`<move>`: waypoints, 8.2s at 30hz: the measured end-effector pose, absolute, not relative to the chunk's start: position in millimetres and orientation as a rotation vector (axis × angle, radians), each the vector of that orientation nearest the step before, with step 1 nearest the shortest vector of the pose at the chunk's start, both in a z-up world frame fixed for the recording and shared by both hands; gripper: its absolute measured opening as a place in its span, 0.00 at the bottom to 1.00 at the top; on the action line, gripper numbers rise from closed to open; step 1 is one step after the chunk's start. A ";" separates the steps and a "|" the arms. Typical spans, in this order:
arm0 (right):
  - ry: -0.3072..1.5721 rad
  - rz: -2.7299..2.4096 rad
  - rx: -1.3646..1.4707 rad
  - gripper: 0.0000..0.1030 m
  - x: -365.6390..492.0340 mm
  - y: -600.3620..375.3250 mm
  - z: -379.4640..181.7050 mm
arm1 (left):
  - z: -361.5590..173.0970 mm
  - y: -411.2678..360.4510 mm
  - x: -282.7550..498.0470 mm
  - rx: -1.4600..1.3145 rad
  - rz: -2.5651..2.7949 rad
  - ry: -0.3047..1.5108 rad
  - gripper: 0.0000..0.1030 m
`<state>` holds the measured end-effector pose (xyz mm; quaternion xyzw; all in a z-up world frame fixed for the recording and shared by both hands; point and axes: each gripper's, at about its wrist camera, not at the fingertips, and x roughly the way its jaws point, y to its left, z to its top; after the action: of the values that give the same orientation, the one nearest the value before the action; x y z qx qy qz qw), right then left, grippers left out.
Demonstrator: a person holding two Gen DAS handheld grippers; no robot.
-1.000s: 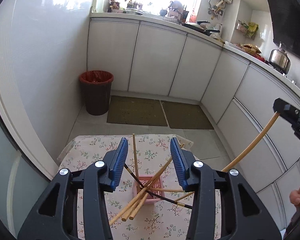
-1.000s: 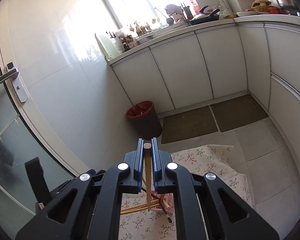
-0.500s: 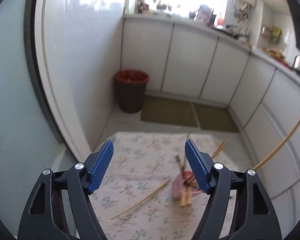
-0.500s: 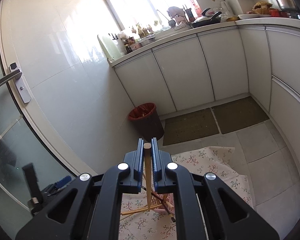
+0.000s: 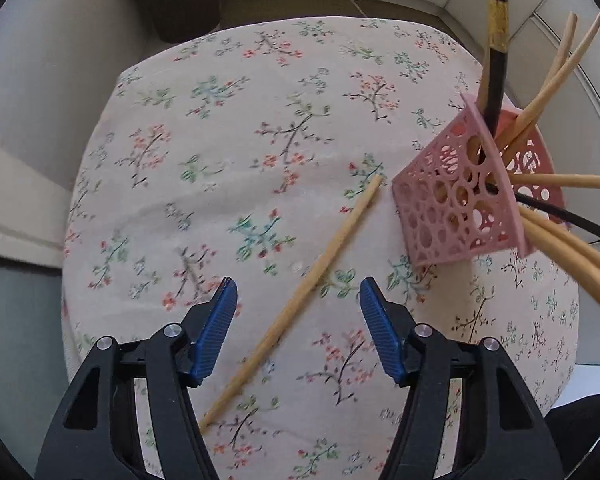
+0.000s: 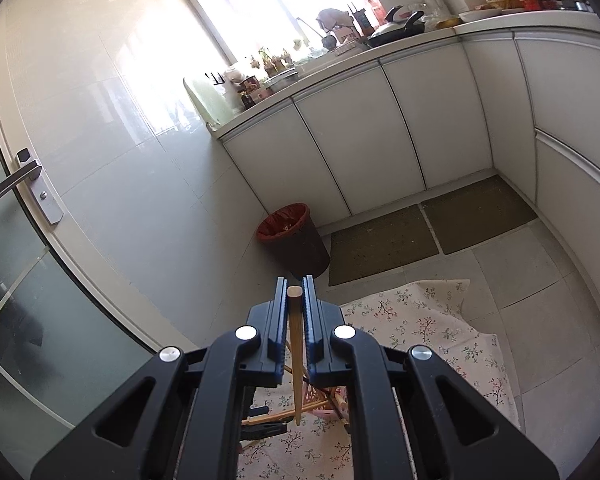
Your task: Organize utensils
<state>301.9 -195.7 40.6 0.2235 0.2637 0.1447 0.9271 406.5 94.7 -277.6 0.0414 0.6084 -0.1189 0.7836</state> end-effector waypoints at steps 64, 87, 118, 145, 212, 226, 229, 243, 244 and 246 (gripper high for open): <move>0.485 0.330 0.571 0.08 273.1 -271.6 38.5 | -45.4 32.4 289.4 -0.272 0.019 0.148 0.07; 0.512 0.343 0.340 0.08 329.7 -143.4 15.6 | -8.0 162.7 212.8 -0.436 0.038 0.241 0.59; 1.022 -0.042 0.879 0.76 342.2 -276.0 -142.0 | -35.2 148.4 209.6 -0.528 0.040 0.402 0.93; 1.191 0.017 0.730 0.07 585.7 -197.2 -301.1 | -129.7 175.3 253.8 -0.541 0.081 0.715 0.93; 0.375 0.039 0.087 0.90 187.2 -100.3 -4.1 | -11.4 84.8 150.0 -0.194 0.182 0.447 0.93; 0.416 -0.019 0.284 0.94 94.2 -196.5 -13.9 | 2.5 39.9 98.2 -0.153 0.164 0.421 0.93; 0.402 -0.058 0.225 0.94 74.1 -186.7 -23.0 | -1.5 22.2 94.4 -0.105 0.175 0.431 0.93; 0.483 -0.279 0.145 0.94 32.4 -203.2 -25.3 | -11.3 -20.2 53.2 -0.021 0.128 0.459 0.93; 0.485 -0.283 0.142 0.94 30.2 -204.1 -25.9 | -11.1 -21.3 51.2 -0.019 0.124 0.459 0.93; 0.485 -0.280 0.134 0.94 26.6 -202.4 -25.8 | -10.4 -23.5 48.7 -0.020 0.119 0.467 0.93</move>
<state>26.6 -202.4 -25.8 0.0660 0.2391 -0.1379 0.9589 48.7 -23.5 -10.4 -0.0098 0.2315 0.0591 0.9710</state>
